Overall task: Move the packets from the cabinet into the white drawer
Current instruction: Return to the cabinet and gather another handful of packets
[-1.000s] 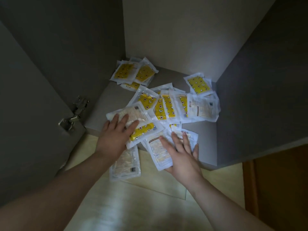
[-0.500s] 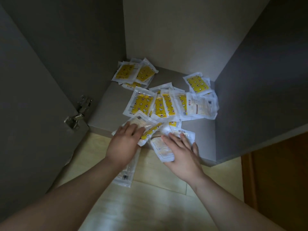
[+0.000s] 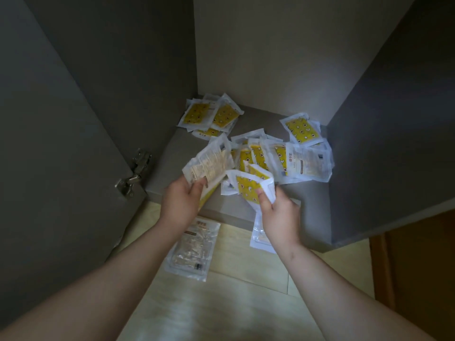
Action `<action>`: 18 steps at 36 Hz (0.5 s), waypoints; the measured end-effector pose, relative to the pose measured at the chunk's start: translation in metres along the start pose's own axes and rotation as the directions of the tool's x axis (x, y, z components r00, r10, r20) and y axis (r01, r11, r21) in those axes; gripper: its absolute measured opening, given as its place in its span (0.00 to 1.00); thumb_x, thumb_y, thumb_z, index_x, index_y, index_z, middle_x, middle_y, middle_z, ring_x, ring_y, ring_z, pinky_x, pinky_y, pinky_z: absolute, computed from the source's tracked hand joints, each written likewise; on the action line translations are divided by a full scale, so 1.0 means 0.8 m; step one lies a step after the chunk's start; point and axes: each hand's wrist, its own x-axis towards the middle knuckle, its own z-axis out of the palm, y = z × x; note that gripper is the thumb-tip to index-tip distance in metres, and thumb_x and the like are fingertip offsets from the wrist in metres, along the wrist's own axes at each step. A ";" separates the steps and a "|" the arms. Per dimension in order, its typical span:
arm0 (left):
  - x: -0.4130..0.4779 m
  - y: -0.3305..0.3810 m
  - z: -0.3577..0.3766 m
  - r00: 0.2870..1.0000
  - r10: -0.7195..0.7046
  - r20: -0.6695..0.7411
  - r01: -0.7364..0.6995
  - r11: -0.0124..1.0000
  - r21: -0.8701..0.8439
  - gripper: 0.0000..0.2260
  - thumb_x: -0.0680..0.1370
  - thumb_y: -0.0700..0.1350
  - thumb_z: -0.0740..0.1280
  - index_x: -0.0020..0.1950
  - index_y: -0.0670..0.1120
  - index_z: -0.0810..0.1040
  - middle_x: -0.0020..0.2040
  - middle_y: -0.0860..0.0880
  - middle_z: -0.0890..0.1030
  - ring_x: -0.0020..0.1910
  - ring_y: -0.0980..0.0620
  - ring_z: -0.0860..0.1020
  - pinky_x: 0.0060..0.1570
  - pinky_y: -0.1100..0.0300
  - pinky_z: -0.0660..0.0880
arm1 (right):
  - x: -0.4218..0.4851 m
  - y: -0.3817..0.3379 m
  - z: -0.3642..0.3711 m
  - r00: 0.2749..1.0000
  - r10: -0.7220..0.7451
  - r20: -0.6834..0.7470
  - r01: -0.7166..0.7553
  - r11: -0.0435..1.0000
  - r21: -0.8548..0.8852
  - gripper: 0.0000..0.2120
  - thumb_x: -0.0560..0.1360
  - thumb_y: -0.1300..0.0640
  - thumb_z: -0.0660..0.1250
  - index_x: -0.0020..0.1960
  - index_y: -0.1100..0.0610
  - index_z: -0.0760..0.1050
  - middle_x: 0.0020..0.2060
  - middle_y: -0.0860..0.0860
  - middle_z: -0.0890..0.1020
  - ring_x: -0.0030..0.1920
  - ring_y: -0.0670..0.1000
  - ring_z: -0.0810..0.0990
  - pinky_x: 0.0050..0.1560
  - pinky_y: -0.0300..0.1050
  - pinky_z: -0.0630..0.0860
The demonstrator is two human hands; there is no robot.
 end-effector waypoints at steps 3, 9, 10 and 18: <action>0.002 0.023 -0.006 0.991 -0.131 0.024 0.133 0.972 -0.191 0.11 0.79 0.42 0.63 0.59 0.41 0.78 0.52 0.47 0.81 0.51 0.50 0.79 0.52 0.57 0.75 | 0.009 -0.024 0.004 0.992 0.117 -0.038 -0.111 0.983 0.144 0.13 0.79 0.53 0.62 0.55 0.63 0.77 0.46 0.61 0.82 0.48 0.62 0.79 0.46 0.48 0.72; -0.004 0.084 -0.045 0.958 -0.283 0.044 0.279 0.890 -0.361 0.08 0.79 0.39 0.63 0.57 0.44 0.77 0.49 0.49 0.79 0.47 0.51 0.78 0.48 0.58 0.73 | 0.013 -0.096 -0.027 0.945 0.328 -0.010 -0.306 0.892 0.331 0.09 0.78 0.55 0.63 0.52 0.60 0.76 0.41 0.55 0.80 0.43 0.57 0.80 0.43 0.39 0.74; -0.009 0.095 -0.054 0.952 -0.303 0.048 0.299 0.883 -0.361 0.07 0.79 0.39 0.63 0.56 0.45 0.77 0.49 0.48 0.79 0.47 0.50 0.78 0.48 0.58 0.74 | 0.010 -0.110 -0.037 0.939 0.343 0.001 -0.321 0.879 0.352 0.08 0.78 0.55 0.63 0.52 0.60 0.76 0.40 0.53 0.79 0.40 0.55 0.79 0.39 0.37 0.71; -0.066 0.206 -0.142 0.891 -0.450 0.055 0.448 0.854 -0.266 0.04 0.78 0.40 0.65 0.51 0.44 0.78 0.49 0.43 0.81 0.52 0.43 0.80 0.55 0.44 0.77 | -0.027 -0.221 -0.131 0.901 0.418 0.116 -0.432 0.839 0.331 0.13 0.78 0.54 0.64 0.54 0.63 0.77 0.48 0.59 0.82 0.51 0.58 0.79 0.48 0.42 0.70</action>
